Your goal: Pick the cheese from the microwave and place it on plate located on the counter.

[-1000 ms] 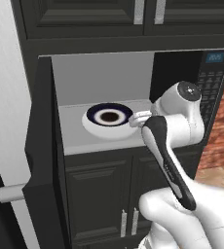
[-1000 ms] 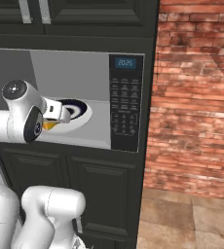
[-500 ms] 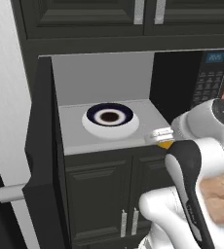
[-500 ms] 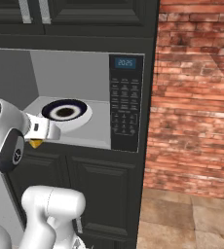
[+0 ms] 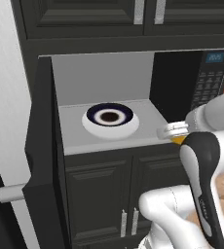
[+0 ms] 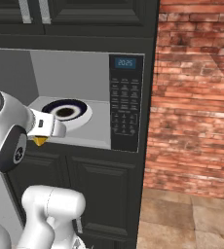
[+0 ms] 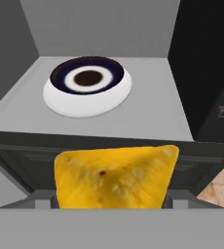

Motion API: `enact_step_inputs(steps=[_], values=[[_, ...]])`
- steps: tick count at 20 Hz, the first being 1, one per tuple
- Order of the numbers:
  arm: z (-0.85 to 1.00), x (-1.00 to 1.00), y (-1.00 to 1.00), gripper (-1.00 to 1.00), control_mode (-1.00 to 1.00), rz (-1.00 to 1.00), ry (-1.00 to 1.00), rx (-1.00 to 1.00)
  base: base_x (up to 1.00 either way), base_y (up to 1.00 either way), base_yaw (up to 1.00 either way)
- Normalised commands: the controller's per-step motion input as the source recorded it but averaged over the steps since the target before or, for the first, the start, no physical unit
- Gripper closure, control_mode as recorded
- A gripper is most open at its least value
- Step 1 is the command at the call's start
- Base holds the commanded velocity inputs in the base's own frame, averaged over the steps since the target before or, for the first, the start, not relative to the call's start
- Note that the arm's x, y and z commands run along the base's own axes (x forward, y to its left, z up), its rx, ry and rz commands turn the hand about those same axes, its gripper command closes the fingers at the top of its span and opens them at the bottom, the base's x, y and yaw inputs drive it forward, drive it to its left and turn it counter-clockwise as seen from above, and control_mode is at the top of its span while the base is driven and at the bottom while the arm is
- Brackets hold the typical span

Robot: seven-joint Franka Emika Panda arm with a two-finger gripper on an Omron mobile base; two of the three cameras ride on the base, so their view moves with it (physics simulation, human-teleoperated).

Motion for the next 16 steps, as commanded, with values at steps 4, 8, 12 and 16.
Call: enact_step_inputs(steps=[4,8,12,16], values=[[0.0,-0.06,0.0,1.0,1.0,0.0,0.0,0.0,-0.14,0.0,-0.01],[0.0,0.0,0.0,1.0,1.0,0.0,0.0,0.0,-0.95,-0.21,-0.25],[0.0,0.0,0.0,1.0,1.0,0.0,0.0,0.0,-0.59,-0.46,-0.68],[0.0,0.0,0.0,1.0,1.0,0.0,0.0,0.0,0.0,-0.46,-0.86]])
